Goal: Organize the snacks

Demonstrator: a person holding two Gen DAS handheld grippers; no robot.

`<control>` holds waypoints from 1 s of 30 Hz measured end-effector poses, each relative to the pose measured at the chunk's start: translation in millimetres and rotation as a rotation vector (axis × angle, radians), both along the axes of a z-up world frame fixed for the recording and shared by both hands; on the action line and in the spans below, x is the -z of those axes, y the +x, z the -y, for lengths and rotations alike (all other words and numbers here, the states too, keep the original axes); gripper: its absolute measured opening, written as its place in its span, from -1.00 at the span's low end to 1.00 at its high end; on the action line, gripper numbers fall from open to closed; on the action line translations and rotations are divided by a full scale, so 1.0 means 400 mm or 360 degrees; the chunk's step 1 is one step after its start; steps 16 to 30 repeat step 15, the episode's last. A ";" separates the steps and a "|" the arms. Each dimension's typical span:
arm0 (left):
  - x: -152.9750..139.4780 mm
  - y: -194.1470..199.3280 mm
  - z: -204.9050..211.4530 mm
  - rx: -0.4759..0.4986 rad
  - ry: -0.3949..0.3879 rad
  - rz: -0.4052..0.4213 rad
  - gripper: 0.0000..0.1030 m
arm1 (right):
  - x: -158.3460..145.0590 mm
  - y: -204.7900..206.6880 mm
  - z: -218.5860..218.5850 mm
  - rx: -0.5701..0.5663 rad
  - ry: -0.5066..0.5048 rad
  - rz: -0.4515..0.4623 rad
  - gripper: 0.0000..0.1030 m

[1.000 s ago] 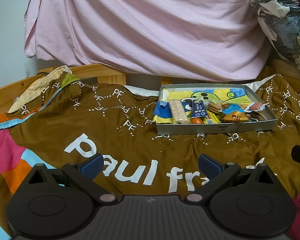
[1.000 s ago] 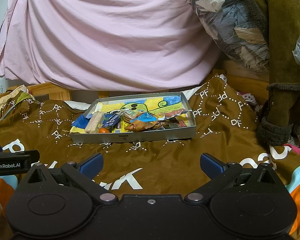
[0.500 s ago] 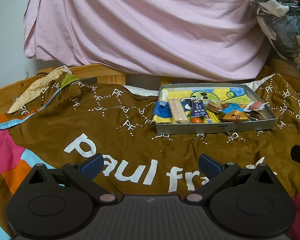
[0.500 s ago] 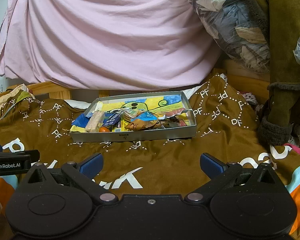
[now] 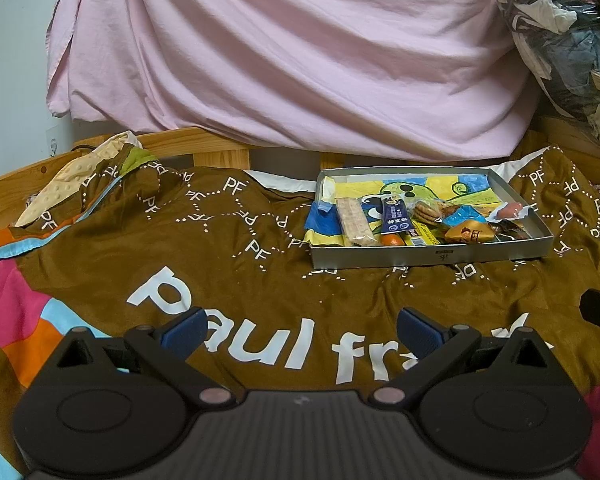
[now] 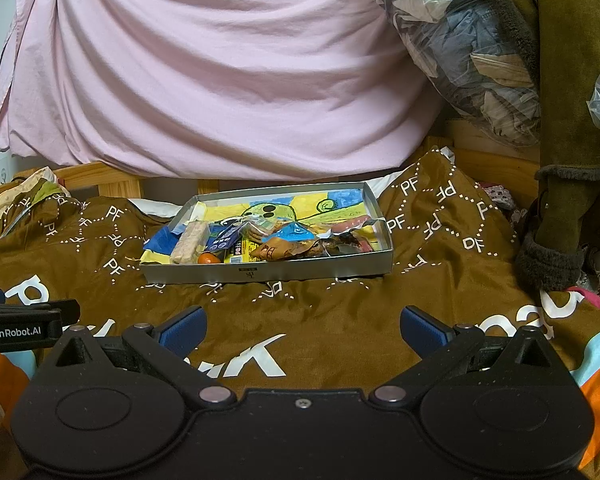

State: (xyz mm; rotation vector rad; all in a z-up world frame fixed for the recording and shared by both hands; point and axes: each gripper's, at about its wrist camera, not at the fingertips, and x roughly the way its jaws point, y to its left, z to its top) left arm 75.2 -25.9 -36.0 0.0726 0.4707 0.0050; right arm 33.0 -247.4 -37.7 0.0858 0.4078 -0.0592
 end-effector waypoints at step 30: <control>0.003 0.001 -0.002 0.0005 0.0002 -0.0008 0.99 | 0.006 0.009 0.005 -0.0014 -0.0007 -0.0032 0.99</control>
